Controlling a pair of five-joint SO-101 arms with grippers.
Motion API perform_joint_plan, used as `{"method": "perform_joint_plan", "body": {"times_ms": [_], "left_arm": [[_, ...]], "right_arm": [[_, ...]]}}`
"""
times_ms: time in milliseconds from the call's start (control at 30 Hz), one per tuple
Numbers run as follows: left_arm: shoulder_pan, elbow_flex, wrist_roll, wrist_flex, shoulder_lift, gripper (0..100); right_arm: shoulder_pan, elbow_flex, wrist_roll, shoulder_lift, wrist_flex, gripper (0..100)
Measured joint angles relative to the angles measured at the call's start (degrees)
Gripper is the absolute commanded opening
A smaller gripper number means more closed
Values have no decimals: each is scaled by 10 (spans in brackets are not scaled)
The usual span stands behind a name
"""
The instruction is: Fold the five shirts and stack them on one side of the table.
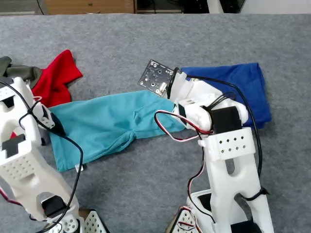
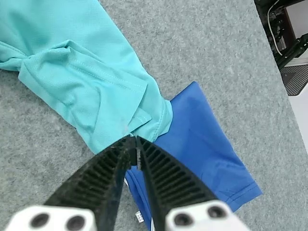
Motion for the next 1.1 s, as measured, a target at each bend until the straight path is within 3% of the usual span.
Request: {"method": "perform_joint_plan", "body": {"times_ms": [200,300,467,767,933,1100], "left_arm": [[-1,-56,72,25,69,238],[-1,-98,95,55,106,189],[7,-174,105,93,156,23],[11,-269,84,135,178,19],[17,-257,42,135,91,19],[98,-183,29,135,-83,19]], "right_arm": [[0,0,0,0,0,2],[0,0,0,0,0,2],[0,0,0,0,0,2],[0,-9,0,0,0,2],[0,-54,0,0,0,2],[11,-91,0,0,0,2]]}}
